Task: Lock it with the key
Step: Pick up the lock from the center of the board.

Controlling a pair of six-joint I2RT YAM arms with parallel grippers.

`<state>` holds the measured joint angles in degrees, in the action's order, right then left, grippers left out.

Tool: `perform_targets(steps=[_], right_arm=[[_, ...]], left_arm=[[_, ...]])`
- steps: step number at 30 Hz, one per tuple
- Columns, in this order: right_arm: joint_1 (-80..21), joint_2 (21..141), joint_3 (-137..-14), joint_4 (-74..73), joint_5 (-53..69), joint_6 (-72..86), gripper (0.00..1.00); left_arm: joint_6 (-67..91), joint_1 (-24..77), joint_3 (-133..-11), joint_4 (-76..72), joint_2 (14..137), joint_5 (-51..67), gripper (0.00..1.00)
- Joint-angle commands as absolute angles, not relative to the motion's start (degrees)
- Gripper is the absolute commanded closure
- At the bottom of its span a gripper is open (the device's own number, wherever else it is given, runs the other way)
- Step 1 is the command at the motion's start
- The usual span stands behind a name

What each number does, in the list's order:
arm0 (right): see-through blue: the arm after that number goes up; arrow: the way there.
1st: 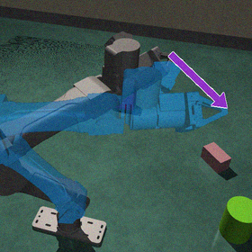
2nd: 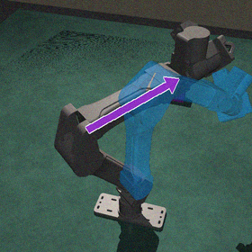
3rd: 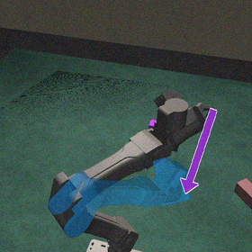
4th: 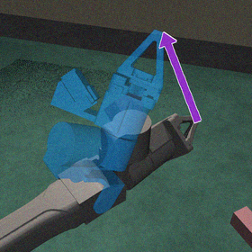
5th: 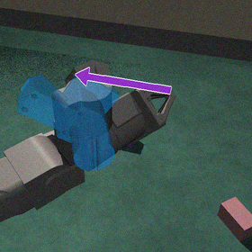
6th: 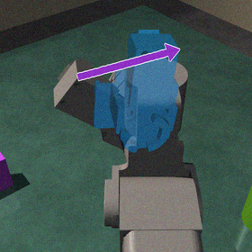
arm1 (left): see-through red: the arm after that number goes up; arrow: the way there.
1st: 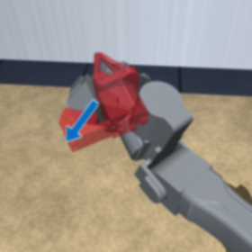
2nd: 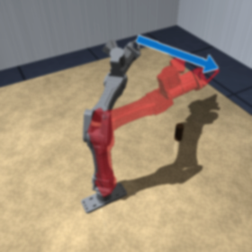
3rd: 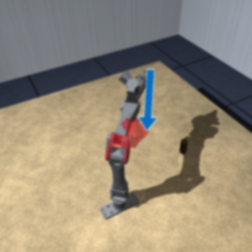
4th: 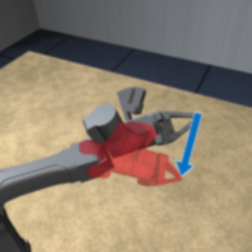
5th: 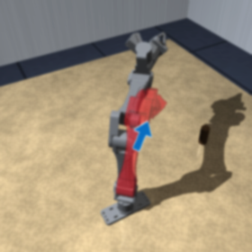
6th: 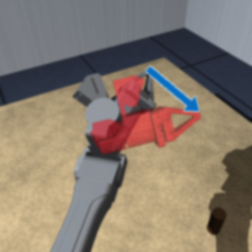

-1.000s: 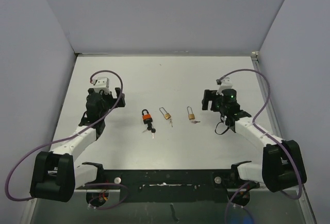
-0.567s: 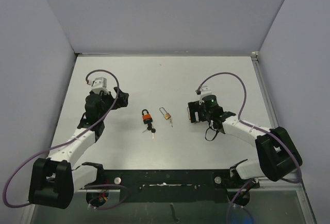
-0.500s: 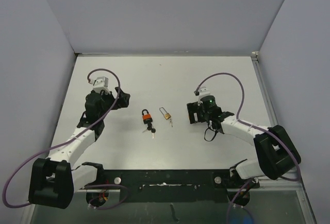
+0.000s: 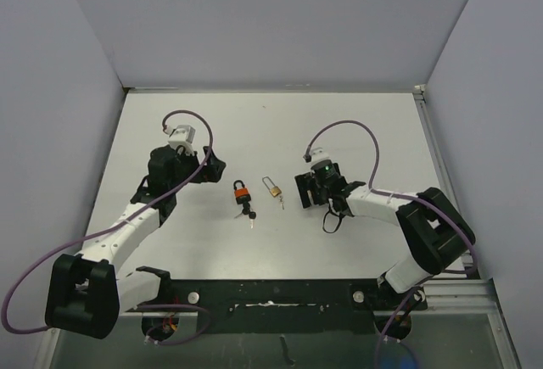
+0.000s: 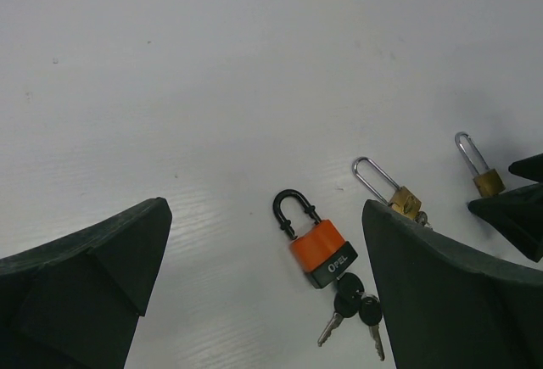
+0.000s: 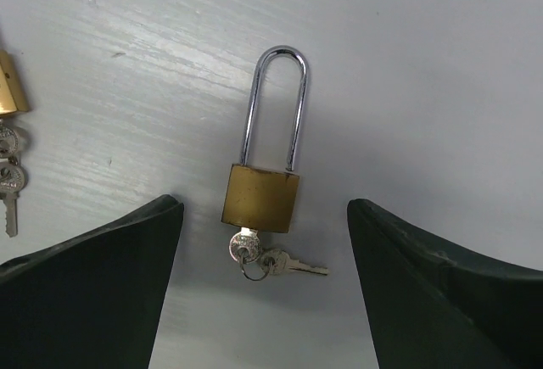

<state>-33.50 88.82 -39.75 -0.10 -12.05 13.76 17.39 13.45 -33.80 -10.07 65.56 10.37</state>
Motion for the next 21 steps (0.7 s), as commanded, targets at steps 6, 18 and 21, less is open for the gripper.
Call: perform_targets(steps=[6,18,21], right_arm=[[-35.4,91.0,-43.6,-0.5,-15.7,14.9,0.3],[-37.0,92.0,-44.0,-4.8,-18.1,16.6,0.54],[-37.0,92.5,-44.2,-5.8,-18.9,17.3,0.71]], left_arm=[[16.3,13.6,-37.1,-7.8,64.4,8.1,0.02],[16.9,13.6,-36.7,-7.9,63.0,7.5,0.02],[16.7,13.6,-36.4,-8.7,62.8,8.3,0.02]])
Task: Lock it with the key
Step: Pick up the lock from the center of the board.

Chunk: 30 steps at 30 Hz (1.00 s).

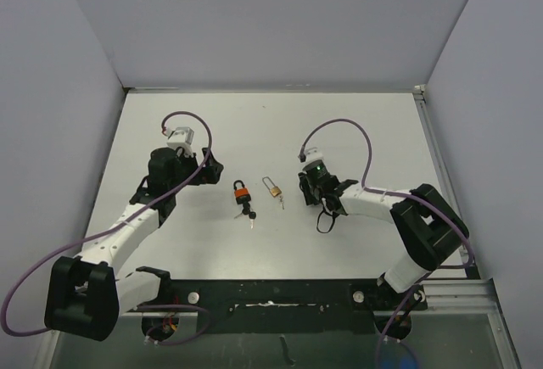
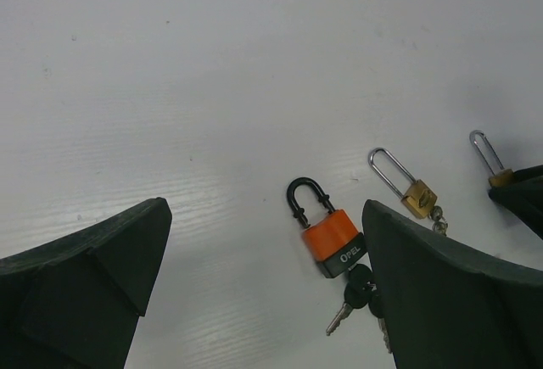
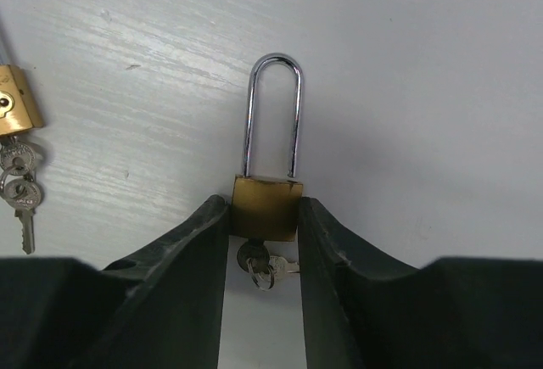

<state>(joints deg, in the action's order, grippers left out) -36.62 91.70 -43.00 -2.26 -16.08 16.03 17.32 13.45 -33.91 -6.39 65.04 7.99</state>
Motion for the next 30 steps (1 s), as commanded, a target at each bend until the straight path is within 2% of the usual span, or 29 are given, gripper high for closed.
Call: perform_targets(steps=[1,3,4,15,24,30], right_arm=[[-37.0,92.7,-44.5,-6.1,-19.0,17.4,0.79],[-37.0,93.1,-45.2,-6.9,-19.3,17.6,0.96],[-37.0,93.2,-45.5,-7.3,-19.4,17.7,1.0],[-37.0,89.2,-51.7,0.2,-13.1,8.7,1.0],[-35.5,78.3,-44.1,20.4,1.6,0.3,1.0],[-28.5,69.0,-38.0,27.4,19.9,7.0,1.0]], left_arm=[[16.7,13.6,-36.3,-9.0,62.8,8.4,0.02],[17.1,13.6,-36.3,-9.3,62.7,8.6,0.02],[17.4,13.5,-36.1,-9.6,62.5,8.8,0.02],[18.5,13.6,-37.1,-10.4,61.4,12.0,0.02],[20.6,13.6,-39.0,-14.9,60.8,24.2,0.02],[21.3,14.1,-39.5,-22.2,59.2,36.0,0.02]])
